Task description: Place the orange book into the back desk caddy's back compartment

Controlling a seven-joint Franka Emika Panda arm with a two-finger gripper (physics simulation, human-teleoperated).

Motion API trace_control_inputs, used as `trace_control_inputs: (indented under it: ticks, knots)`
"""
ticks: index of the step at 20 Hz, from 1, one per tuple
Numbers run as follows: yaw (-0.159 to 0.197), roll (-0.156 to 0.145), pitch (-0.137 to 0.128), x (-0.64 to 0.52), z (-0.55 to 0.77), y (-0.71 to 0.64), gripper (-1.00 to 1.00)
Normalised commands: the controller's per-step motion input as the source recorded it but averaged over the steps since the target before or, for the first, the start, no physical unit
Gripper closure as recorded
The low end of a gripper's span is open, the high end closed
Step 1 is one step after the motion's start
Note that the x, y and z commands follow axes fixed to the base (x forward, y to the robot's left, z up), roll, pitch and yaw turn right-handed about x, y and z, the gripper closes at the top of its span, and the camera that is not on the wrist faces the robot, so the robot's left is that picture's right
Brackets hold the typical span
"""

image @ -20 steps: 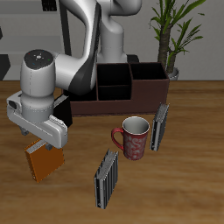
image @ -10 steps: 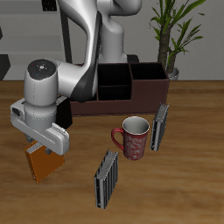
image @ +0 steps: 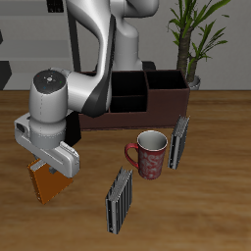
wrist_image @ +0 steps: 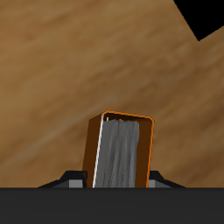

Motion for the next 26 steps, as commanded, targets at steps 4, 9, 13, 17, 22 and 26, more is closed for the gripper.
trace_control_inputs:
  ticks: [4,9,13,17,22,26]
  knots:
    - [0.06,0.017,-0.027,-0.08,0.2,0.14,1.0]
    - [0.08,-0.007,-0.05,-0.2,0.54,0.22,1.0]
    - [0.095,-0.008,-0.061,-0.26,0.56,0.24,1.0]
    - [0.062,0.012,-0.074,-0.37,0.6,0.22,1.0]
    - [0.045,0.005,-0.047,-0.3,0.36,0.19,1.0]
    - [0.043,-0.014,-0.04,-0.38,0.44,0.07,1.0]
